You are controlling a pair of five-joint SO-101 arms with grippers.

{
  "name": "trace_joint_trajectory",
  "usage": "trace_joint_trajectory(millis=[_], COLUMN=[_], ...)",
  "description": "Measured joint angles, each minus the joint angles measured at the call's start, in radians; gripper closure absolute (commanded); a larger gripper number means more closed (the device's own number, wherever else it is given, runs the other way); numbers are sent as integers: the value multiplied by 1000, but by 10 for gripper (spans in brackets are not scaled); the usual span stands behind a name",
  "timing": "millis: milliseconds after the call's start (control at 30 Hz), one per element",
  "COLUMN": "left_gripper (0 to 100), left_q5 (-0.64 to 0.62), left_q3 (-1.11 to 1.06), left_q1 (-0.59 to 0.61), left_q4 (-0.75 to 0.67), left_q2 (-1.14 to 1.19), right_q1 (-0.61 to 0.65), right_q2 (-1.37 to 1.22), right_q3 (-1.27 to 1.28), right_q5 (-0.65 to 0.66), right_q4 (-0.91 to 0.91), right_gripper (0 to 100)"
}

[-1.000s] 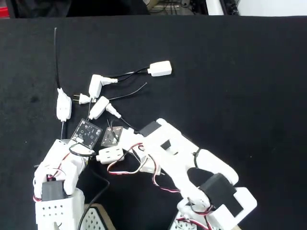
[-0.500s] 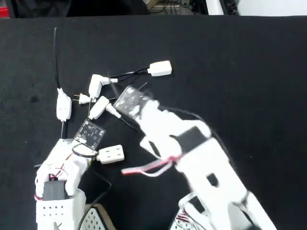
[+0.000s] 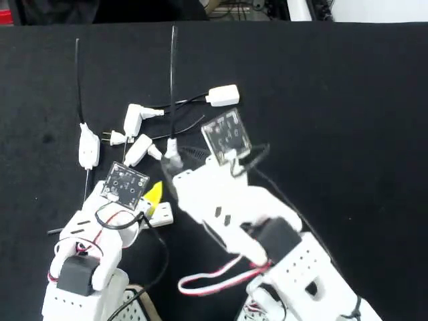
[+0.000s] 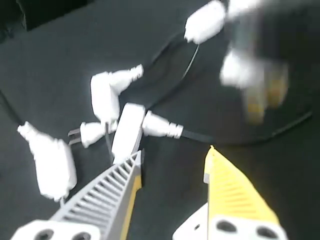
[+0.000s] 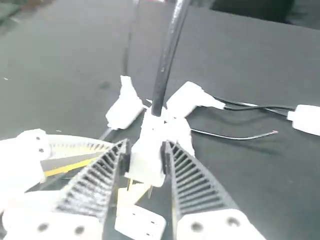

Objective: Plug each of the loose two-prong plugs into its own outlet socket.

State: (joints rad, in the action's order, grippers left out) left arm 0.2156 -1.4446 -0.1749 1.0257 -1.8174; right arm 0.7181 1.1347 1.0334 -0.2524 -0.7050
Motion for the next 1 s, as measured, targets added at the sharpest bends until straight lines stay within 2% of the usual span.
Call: trace_joint_trajectory(millis=[233,433,700,900,1000], left_gripper=[793,793,793,795,794], left_q5=[-146,-164,-164,-166,-166], left_q3=[87,112,173,178,153], left_q1=[-46,-98,-117,-34,32], left_q4=[-25,-25,51,52,5], left_q2=[-2,-2,0,0,0], right_q1=[43,43,43,66,89], right_q2=[273,439,450,373,333], right_q3=[138,216,270,270,270], right_q5=[-11,-11,-11,-15,-15], right_q4=[8,8,81,104,103], right_gripper=[984,985,985,985,985])
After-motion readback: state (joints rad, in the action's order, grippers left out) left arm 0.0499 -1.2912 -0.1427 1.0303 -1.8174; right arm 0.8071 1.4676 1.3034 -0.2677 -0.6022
